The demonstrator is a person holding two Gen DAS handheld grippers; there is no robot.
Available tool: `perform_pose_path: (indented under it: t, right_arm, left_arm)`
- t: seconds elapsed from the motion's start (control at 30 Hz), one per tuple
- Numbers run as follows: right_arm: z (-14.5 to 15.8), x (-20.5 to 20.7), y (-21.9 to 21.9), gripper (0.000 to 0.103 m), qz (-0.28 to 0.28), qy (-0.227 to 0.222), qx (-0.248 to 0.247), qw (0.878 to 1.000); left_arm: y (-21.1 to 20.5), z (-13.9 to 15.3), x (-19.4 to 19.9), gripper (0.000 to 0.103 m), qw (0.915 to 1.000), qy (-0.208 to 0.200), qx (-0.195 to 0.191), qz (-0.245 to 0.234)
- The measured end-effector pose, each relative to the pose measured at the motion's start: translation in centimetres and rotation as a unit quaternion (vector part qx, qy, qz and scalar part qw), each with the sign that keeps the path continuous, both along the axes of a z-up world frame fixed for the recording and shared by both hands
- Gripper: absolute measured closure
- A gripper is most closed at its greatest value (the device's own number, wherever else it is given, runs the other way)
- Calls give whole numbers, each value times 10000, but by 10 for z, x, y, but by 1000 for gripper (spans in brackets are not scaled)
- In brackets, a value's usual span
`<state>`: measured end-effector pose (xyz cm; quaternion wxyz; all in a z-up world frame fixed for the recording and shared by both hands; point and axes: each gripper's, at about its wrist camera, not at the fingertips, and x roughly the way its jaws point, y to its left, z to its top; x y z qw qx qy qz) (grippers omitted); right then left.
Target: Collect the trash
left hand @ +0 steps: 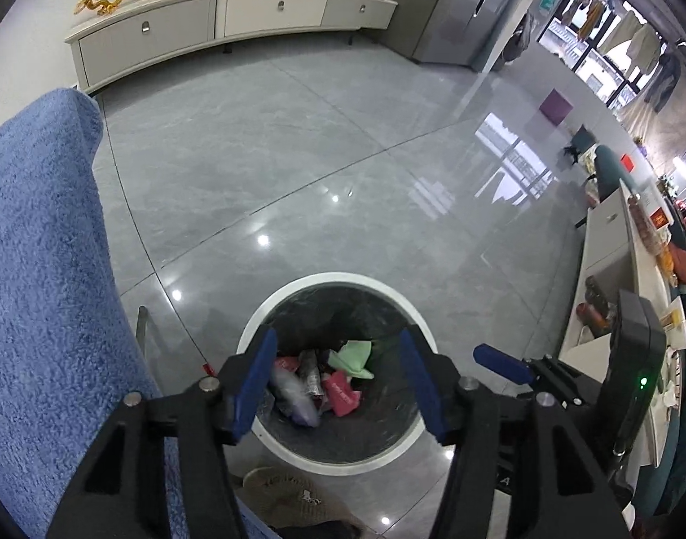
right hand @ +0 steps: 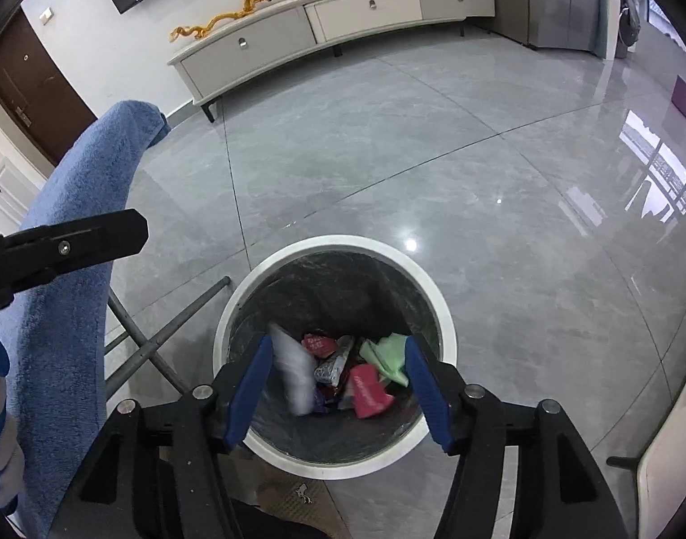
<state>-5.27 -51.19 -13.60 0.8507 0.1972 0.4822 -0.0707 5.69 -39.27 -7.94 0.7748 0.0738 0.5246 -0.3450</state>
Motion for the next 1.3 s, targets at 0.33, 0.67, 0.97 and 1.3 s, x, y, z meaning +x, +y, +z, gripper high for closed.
perform_pose_path:
  t: [0.33,0.67,0.97,1.3]
  right_arm:
    - [42,-21,13,35,-156,-431,-219,9987]
    - [140,-40,95,19,385,-1478,-669,9860]
    - [202,-53,173,10,910,-2162,-868,9682]
    - [233,-54,237,4,1296,-2718,-969,9487]
  left_arm:
    - [47,47,-19,47,9977,-515,-286,332]
    - [160,114,-54,33,9767,-1612,-533,1316]
    - [273,148,-90,28,9407,-2441,-328,2334]
    - [355,171,-123,8,8970,-3009,-129,3235]
